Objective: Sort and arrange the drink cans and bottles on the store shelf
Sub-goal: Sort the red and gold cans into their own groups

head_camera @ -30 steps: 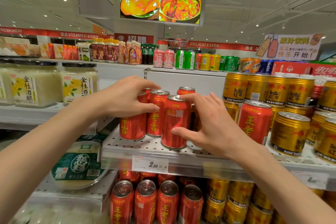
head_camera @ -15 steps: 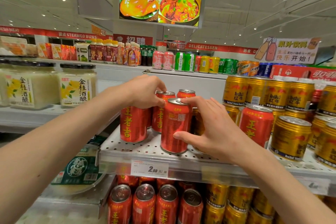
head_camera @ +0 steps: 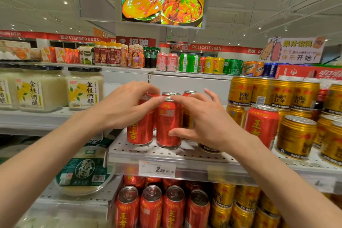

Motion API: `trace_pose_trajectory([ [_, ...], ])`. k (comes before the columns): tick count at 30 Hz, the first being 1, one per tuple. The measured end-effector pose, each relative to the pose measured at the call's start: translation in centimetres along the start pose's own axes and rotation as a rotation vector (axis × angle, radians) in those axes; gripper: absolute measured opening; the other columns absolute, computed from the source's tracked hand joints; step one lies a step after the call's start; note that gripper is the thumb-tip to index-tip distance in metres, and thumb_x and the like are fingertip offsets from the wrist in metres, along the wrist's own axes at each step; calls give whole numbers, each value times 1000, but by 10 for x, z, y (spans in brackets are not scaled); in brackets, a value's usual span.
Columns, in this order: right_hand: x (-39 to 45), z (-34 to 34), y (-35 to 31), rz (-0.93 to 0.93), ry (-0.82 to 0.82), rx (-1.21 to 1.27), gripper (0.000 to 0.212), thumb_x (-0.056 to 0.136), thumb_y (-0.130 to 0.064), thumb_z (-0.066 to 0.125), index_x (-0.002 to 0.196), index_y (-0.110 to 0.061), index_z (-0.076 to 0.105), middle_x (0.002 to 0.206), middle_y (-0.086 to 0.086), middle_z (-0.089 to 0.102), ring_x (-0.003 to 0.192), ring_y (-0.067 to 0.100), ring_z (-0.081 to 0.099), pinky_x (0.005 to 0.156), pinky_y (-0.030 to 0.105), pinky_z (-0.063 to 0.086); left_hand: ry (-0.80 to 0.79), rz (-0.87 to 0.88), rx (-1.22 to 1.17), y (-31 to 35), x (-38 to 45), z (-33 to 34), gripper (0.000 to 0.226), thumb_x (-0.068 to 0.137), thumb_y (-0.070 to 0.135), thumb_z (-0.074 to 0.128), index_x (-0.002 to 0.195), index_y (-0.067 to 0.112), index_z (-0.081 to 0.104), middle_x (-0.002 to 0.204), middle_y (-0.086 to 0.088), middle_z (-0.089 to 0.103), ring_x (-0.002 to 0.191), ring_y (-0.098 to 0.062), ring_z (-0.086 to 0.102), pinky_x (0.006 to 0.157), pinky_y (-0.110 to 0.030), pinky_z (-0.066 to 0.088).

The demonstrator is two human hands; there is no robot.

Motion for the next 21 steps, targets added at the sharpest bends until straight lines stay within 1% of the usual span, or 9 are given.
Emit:
trace_pose_trajectory([
  [3,-13,-11,22,51,-40,127,102,76,-77,56,159,-36,14,159,-8,37,145,15,32,123,44,23,-39,48,90,10,4,8,70,88,77,39,139,32,53,135,10,58,120,-8,50,105,-36,42],
  [6,-29,-14,46,189,-74,127,91,81,-70,61,156,-34,24,155,-9,38,140,11,35,116,34,33,-77,74,202,22,10,19,79,82,84,40,144,35,48,133,10,57,119,-12,51,103,-37,41],
  [9,-42,0,47,253,-114,152,82,87,-68,56,154,-32,27,149,-8,40,131,15,47,107,32,42,-56,84,290,26,12,27,90,74,90,27,143,36,48,129,10,60,116,-15,56,100,-39,41],
  [11,-47,7,45,290,-76,202,77,89,-66,57,153,-36,27,147,-6,37,125,20,53,102,32,45,-32,74,288,26,11,27,92,72,89,23,142,36,49,129,9,61,116,-16,57,99,-39,42],
  [14,-52,13,47,352,-9,265,77,86,-61,66,150,-39,30,143,-4,35,115,25,59,96,34,48,-17,68,293,26,9,28,91,72,88,22,142,36,50,130,9,61,117,-16,56,98,-40,42],
  [17,-58,20,46,416,118,399,80,82,-49,77,144,-30,31,133,-5,44,102,14,60,81,19,46,5,60,286,26,8,30,91,72,88,21,142,36,50,130,8,61,121,-16,55,101,-42,40],
  [18,-61,22,46,453,163,459,81,79,-46,81,141,-29,31,129,-6,47,98,11,59,78,17,44,14,63,286,25,7,31,91,73,87,21,142,36,50,131,8,61,122,-16,54,102,-42,40],
  [20,-65,25,46,519,240,555,82,76,-43,85,138,-29,34,120,-10,55,96,6,61,80,16,43,34,75,294,24,5,32,90,75,87,20,143,36,50,131,7,62,124,-17,53,104,-42,38],
  [21,-68,25,46,542,265,586,80,75,-42,86,137,-30,37,116,-14,57,96,2,62,79,12,43,47,84,296,23,5,34,90,76,86,21,143,35,50,131,7,63,124,-17,54,104,-42,37],
])
Point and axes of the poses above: each hand's wrist, its own x-axis towards the middle knuckle, its own z-axis out of the palm, y = z × x, the point moved 4 cm from there along x, towards the middle knuckle
